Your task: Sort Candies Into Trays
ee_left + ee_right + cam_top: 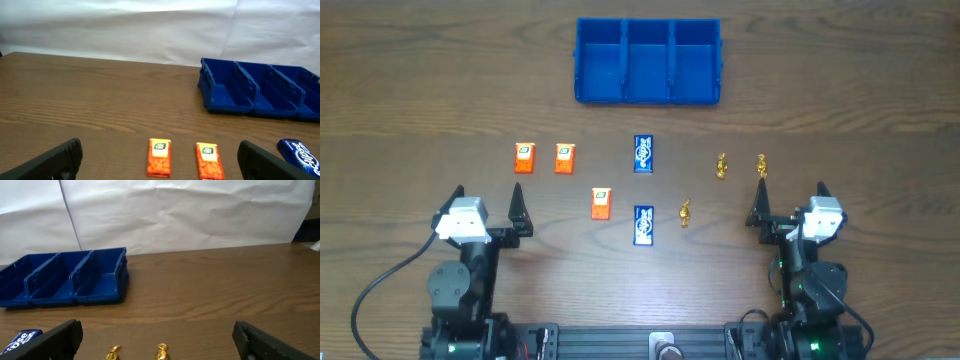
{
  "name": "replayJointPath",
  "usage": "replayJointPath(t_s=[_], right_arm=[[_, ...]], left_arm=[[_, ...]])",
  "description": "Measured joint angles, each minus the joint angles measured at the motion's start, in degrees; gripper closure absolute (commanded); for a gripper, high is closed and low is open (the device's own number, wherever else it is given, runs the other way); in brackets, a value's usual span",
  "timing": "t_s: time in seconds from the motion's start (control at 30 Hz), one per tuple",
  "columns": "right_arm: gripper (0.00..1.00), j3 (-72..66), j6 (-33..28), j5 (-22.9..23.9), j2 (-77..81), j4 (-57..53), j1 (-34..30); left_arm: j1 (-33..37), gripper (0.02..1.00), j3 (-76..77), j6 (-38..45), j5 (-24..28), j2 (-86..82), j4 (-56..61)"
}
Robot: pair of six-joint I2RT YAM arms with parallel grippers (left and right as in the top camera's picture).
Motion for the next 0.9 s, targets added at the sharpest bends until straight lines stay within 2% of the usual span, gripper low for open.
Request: replayJointPath(t_s=[0.53, 0.67, 0.77, 0.9], right_arm=[[0.003, 0.0, 0.0, 0.0, 0.0, 0.0, 0.0], [0.003, 0.0, 0.0, 0.0, 0.0, 0.0, 0.0], [0.003, 0.0, 0.0, 0.1, 0.0, 0.0, 0.0], [0.003, 0.0, 0.0, 0.3, 0.0, 0.0, 0.0]], left_arm=[[0.0, 0.02, 0.0, 0.0, 0.0, 0.0, -0.1], [-0.5, 0.02, 1.7, -0.9, 0.3, 1.1, -3.3], [-0.8, 0.02, 7.2, -1.5, 0.5, 8.2, -8.2], [-0.9, 0.023, 22.3, -1.7, 0.7, 24.9, -13.2]])
